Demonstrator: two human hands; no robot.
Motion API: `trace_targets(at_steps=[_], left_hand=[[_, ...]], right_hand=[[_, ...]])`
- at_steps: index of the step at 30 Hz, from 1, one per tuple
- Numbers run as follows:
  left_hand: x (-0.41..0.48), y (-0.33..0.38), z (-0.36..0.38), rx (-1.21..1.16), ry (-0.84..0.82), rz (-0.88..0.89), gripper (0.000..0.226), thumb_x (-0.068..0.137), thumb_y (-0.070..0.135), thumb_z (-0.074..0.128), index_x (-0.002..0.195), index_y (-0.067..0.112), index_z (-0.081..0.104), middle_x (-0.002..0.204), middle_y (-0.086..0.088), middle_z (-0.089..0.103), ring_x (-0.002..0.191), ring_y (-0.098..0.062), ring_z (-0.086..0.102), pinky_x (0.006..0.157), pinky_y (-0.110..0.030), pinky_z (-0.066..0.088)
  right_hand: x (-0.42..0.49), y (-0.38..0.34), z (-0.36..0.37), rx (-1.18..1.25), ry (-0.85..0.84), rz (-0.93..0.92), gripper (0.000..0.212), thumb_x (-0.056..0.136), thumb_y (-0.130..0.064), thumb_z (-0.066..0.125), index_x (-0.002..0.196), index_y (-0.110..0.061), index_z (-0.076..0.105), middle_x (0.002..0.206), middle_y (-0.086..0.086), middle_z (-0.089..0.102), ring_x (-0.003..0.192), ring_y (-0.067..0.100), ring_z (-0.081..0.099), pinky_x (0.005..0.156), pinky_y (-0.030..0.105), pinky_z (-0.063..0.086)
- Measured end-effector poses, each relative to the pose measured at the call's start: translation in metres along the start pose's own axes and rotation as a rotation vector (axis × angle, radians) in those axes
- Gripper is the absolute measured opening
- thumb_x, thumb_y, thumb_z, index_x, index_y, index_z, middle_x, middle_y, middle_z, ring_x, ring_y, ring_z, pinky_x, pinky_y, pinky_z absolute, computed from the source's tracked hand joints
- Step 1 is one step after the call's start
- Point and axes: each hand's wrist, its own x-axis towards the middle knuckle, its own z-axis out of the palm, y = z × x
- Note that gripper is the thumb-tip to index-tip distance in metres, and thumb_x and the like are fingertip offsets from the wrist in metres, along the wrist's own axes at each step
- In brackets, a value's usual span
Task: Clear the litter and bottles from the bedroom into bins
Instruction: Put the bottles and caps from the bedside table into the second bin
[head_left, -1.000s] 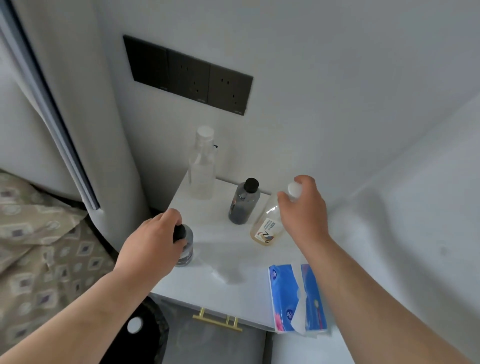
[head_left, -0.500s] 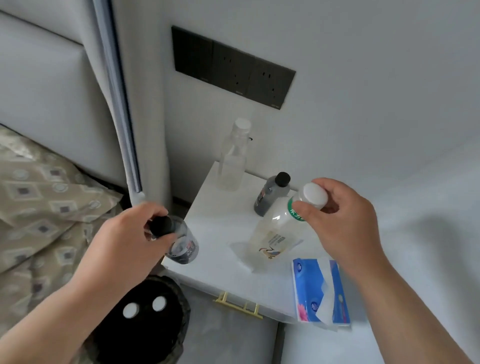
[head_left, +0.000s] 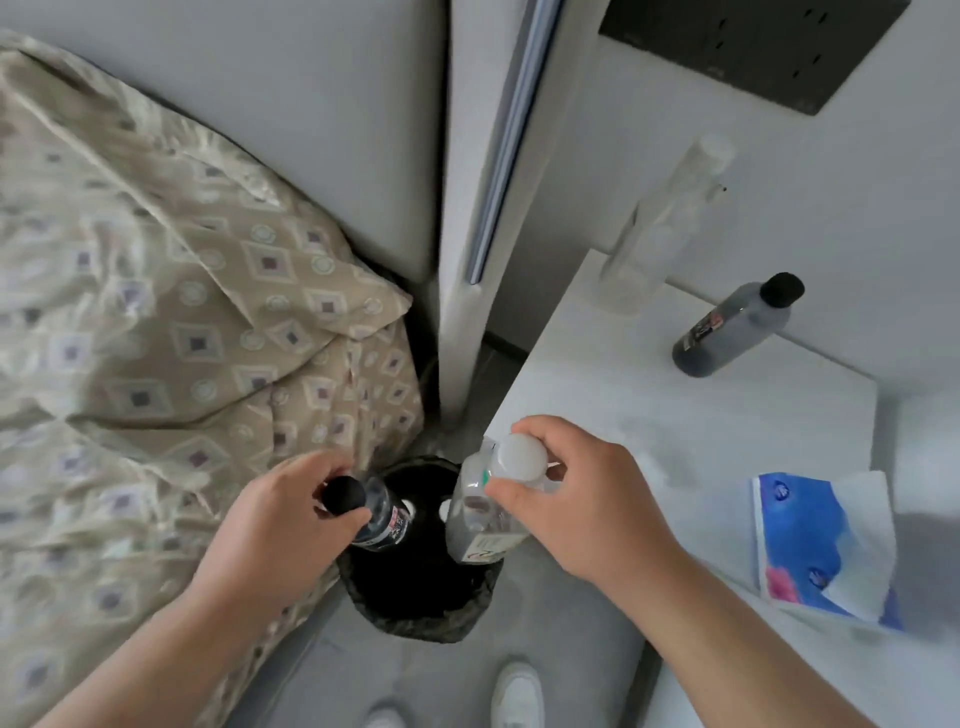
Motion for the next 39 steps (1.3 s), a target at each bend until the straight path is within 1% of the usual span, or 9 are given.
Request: trace_targets(at_steps=[2, 5, 8, 13, 18, 23, 26, 31, 39], left_hand=[[0.006, -0.020, 0.021, 0.038, -0.045, -0.014, 0.029, 0.077, 0.024, 0.074, 0.104, 0.026, 0.065, 0.086, 0.020, 0.057, 0.080, -0.009, 0.059, 0.066, -0.021, 0.040], [0.017, -0.049, 0.059, 0.097, -0.105, -0.020, 0.031, 0.077, 0.028, 0.072, 0.108, 0.025, 0.066, 0.093, 0.013, 0.054, 0.086, -0.011, 0.053, 0.075, -0.024, 0.038], [0.027, -0.070, 0.089, 0.130, -0.135, -0.002, 0.032, 0.077, 0.030, 0.071, 0.109, 0.026, 0.063, 0.097, 0.013, 0.051, 0.093, -0.015, 0.053, 0.078, -0.027, 0.041], [0.048, -0.095, 0.129, 0.202, -0.191, 0.050, 0.033, 0.079, 0.030, 0.070, 0.110, 0.024, 0.059, 0.102, 0.008, 0.052, 0.098, -0.020, 0.057, 0.074, -0.028, 0.044], [0.063, -0.121, 0.164, 0.263, -0.241, 0.073, 0.034, 0.080, 0.028, 0.068, 0.112, 0.020, 0.058, 0.107, 0.002, 0.054, 0.096, -0.023, 0.057, 0.075, -0.031, 0.047], [0.077, -0.142, 0.200, 0.352, -0.391, 0.053, 0.034, 0.081, 0.028, 0.065, 0.112, 0.018, 0.054, 0.109, -0.002, 0.050, 0.101, -0.026, 0.056, 0.076, -0.033, 0.046], [0.085, -0.149, 0.219, 0.448, -0.478, 0.071, 0.032, 0.083, 0.025, 0.063, 0.111, 0.015, 0.052, 0.114, -0.005, 0.050, 0.103, -0.028, 0.056, 0.076, -0.034, 0.044], [0.095, -0.156, 0.240, 0.536, -0.491, 0.118, 0.023, 0.085, 0.016, 0.057, 0.106, 0.010, 0.051, 0.113, -0.012, 0.052, 0.101, -0.031, 0.058, 0.079, -0.038, 0.047], [0.110, -0.169, 0.255, 0.549, -0.530, 0.107, 0.027, 0.086, 0.010, 0.056, 0.112, 0.009, 0.050, 0.118, -0.013, 0.050, 0.104, -0.031, 0.057, 0.082, -0.037, 0.046]], right_hand=[[0.003, 0.015, 0.027, -0.060, -0.045, 0.022, 0.040, 0.069, -0.046, 0.078, 0.102, -0.034, 0.060, 0.086, -0.013, 0.067, 0.080, 0.007, 0.062, 0.073, 0.026, 0.052], [0.010, 0.045, 0.069, -0.096, -0.101, 0.075, 0.035, 0.068, -0.044, 0.078, 0.095, -0.033, 0.060, 0.082, -0.012, 0.066, 0.076, 0.010, 0.061, 0.070, 0.028, 0.053], [0.019, 0.071, 0.101, -0.120, -0.172, 0.112, 0.034, 0.070, -0.043, 0.078, 0.095, -0.032, 0.057, 0.084, -0.011, 0.066, 0.076, 0.011, 0.061, 0.062, 0.024, 0.049], [0.038, 0.097, 0.140, -0.163, -0.252, 0.091, 0.035, 0.073, -0.040, 0.077, 0.096, -0.030, 0.052, 0.089, -0.006, 0.063, 0.078, 0.017, 0.058, 0.058, 0.026, 0.045], [0.048, 0.121, 0.179, -0.211, -0.349, 0.116, 0.031, 0.077, -0.033, 0.073, 0.090, -0.026, 0.046, 0.081, -0.003, 0.054, 0.065, 0.016, 0.050, 0.046, 0.026, 0.037], [0.051, 0.145, 0.218, -0.279, -0.440, 0.126, 0.032, 0.078, -0.031, 0.071, 0.094, -0.019, 0.046, 0.084, -0.002, 0.051, 0.074, 0.019, 0.052, 0.049, 0.026, 0.034], [0.053, 0.160, 0.239, -0.299, -0.474, 0.146, 0.034, 0.079, -0.030, 0.071, 0.096, -0.017, 0.044, 0.089, -0.001, 0.051, 0.082, 0.021, 0.055, 0.061, 0.029, 0.042], [0.061, 0.178, 0.270, -0.321, -0.531, 0.154, 0.037, 0.083, -0.026, 0.068, 0.106, -0.015, 0.042, 0.097, 0.003, 0.051, 0.093, 0.024, 0.056, 0.075, 0.033, 0.049], [0.071, 0.194, 0.288, -0.359, -0.564, 0.210, 0.041, 0.084, -0.019, 0.066, 0.117, -0.015, 0.042, 0.107, 0.006, 0.056, 0.099, 0.024, 0.057, 0.084, 0.039, 0.052]])
